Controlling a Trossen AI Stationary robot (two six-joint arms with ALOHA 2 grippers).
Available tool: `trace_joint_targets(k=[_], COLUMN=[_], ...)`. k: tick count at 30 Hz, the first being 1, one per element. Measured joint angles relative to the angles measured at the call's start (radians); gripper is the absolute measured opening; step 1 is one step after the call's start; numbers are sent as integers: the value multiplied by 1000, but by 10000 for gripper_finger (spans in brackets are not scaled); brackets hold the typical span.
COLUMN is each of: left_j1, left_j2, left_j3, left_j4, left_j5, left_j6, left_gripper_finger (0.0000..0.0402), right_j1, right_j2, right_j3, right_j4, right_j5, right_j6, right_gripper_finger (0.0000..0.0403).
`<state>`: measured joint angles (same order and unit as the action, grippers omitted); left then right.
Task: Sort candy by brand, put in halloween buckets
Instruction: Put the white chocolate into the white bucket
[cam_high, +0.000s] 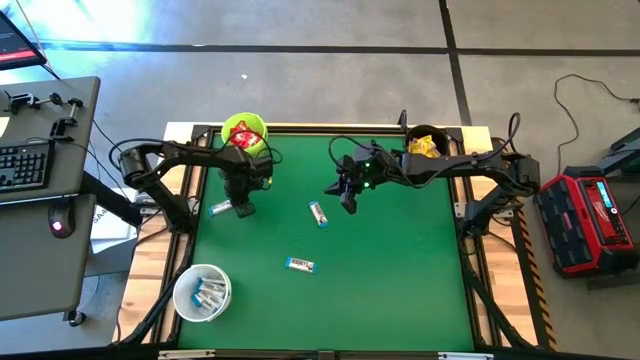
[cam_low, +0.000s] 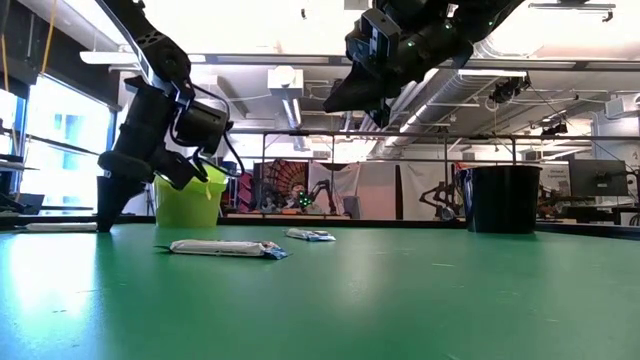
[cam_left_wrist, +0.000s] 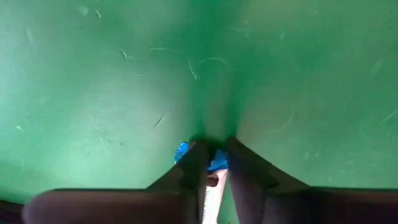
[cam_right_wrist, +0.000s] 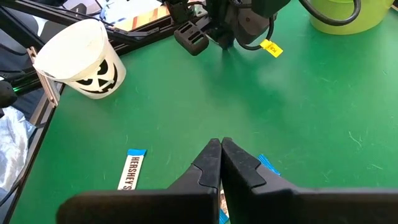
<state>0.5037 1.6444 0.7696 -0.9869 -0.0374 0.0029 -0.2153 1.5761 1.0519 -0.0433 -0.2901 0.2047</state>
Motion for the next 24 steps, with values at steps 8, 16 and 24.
trace_joint_targets(k=[8,16,24], left_j1=[-2,-20,-121], left_j2=[-32,-154,-306], left_j3=[5,48,164], left_j4=[-25,-165,-311], left_j5=[-28,-49,15], left_j6=[27,28,-11], left_gripper_finger=[2,0,0], right_j1=[0,0,0], right_j2=[0,0,0], right_j3=[0,1,1], right_j4=[0,2,3], right_j5=[0,0,0], right_j6=[5,5,-4], right_gripper_finger=[0,0,0])
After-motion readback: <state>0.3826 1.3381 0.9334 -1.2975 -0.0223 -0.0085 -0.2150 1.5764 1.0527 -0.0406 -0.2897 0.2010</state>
